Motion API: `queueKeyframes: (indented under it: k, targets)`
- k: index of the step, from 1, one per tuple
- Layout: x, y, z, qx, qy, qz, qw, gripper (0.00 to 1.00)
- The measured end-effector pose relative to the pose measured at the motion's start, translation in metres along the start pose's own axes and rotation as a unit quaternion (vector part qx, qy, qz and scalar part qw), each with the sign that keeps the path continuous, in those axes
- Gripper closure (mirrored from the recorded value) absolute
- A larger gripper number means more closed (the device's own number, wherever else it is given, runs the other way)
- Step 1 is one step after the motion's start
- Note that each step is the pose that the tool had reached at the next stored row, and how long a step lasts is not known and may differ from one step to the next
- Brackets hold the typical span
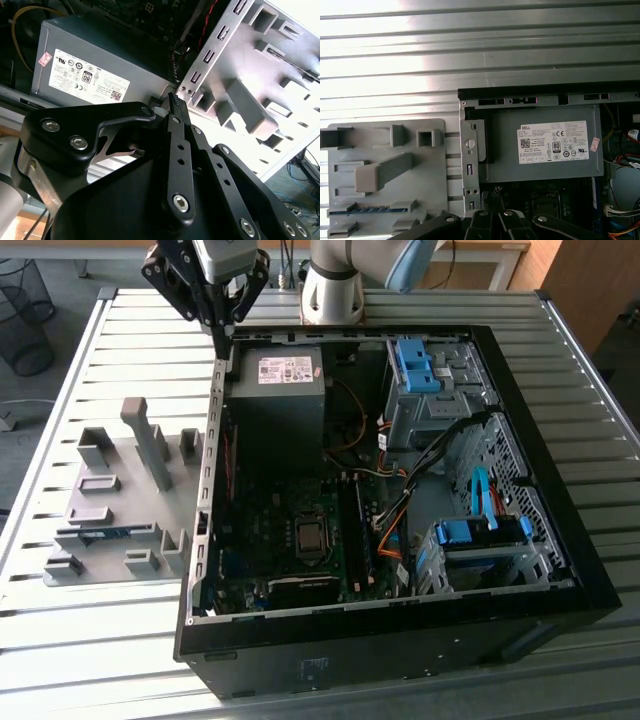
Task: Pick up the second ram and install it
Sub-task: 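Reach for the second ram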
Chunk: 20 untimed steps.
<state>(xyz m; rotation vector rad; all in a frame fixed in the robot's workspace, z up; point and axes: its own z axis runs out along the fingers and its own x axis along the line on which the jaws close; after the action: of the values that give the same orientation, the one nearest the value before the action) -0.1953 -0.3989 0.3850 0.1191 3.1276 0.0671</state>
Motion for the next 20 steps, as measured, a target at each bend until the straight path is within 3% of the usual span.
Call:
queueKeyframes:
  k: [20]
  targets:
    - [0.0046,-0.0004,0.0004,0.0,0.0001,0.0,1.0,0.9]
